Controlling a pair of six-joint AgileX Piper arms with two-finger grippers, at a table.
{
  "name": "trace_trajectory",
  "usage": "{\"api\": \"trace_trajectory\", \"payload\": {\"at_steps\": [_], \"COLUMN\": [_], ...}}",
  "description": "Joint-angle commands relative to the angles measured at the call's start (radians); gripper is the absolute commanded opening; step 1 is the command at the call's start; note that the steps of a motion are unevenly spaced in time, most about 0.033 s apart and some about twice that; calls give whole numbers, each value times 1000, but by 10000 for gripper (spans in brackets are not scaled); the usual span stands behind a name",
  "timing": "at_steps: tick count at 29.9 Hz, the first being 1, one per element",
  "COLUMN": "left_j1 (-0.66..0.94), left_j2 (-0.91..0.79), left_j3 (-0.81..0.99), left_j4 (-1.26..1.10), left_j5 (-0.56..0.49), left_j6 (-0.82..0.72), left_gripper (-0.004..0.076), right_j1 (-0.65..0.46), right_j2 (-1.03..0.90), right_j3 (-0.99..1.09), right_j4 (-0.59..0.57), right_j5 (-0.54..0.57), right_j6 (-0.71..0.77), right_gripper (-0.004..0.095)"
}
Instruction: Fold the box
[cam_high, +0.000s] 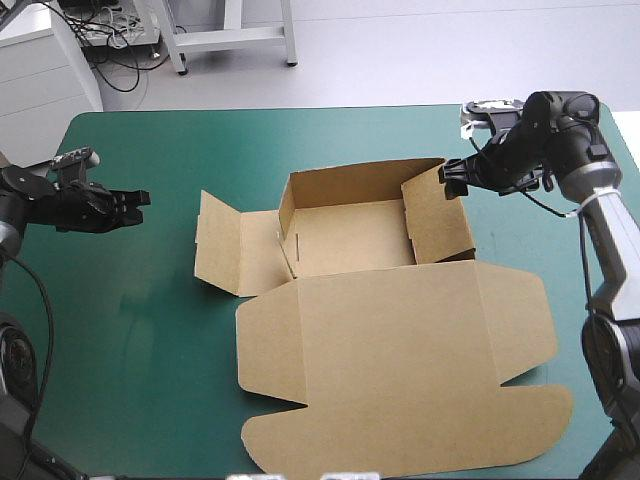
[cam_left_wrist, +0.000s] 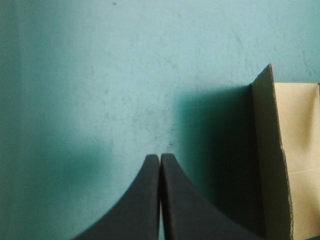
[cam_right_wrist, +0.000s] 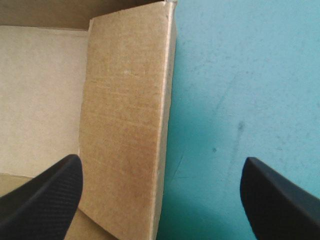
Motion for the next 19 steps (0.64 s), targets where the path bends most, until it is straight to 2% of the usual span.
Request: {"api": "trace_trajectory", "payload": {"at_steps": [1, 5, 13, 19], "left_j1": [-1, -1, -1, -1], "left_j2": [-41, -41, -41, -41], "left_j3": [-25, -25, -25, -25], "left_j4": [-48, -46, -40, -40], "left_j5": [-31, -44, -61, -63], "left_j6": [-7, -7, -7, -7], "left_gripper": [-32, -32, -32, -32], "right_j1": [2, 10, 65, 71], "right_j2": [9, 59, 123, 148], "right_j3": [-22, -22, -22, -22], "right_j4": [26, 39, -77, -80], "right_j5": [2, 2, 2, 2], "right_j6": [-10, -10, 47, 74], "right_gripper": [793, 793, 792, 792]}}
